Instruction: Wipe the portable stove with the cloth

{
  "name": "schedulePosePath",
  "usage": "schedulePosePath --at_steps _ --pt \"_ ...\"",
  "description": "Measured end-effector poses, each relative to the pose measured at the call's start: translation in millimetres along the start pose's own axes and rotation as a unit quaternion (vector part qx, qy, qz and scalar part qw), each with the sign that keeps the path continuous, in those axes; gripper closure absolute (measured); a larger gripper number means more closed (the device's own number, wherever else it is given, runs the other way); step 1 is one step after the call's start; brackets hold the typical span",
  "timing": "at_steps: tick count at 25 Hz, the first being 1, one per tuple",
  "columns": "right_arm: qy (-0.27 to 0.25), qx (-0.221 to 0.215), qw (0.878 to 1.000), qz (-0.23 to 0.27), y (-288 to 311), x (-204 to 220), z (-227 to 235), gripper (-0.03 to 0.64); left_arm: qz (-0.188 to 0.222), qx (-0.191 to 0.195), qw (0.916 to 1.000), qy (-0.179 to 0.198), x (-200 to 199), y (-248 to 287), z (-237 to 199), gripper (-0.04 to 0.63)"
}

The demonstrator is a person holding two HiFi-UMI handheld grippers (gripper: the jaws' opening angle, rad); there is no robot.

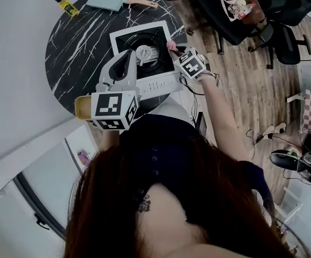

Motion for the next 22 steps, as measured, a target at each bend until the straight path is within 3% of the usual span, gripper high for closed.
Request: schedulePosePath --at_steps 22 --pt "0.021 0.012 1.000 -0.004 -21 20 -32 0.558 -0.016 0.041 0.9990 0.011 13 -12 18 0.584"
Point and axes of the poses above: the fingertips, and each gripper's own axes: y forward along the fingers, z to its right, x out of its underside, the point moved 8 cm from there along -y, backward along the fingers, and after that the axes turned 7 degrees about -y, right-handed, at the moved point
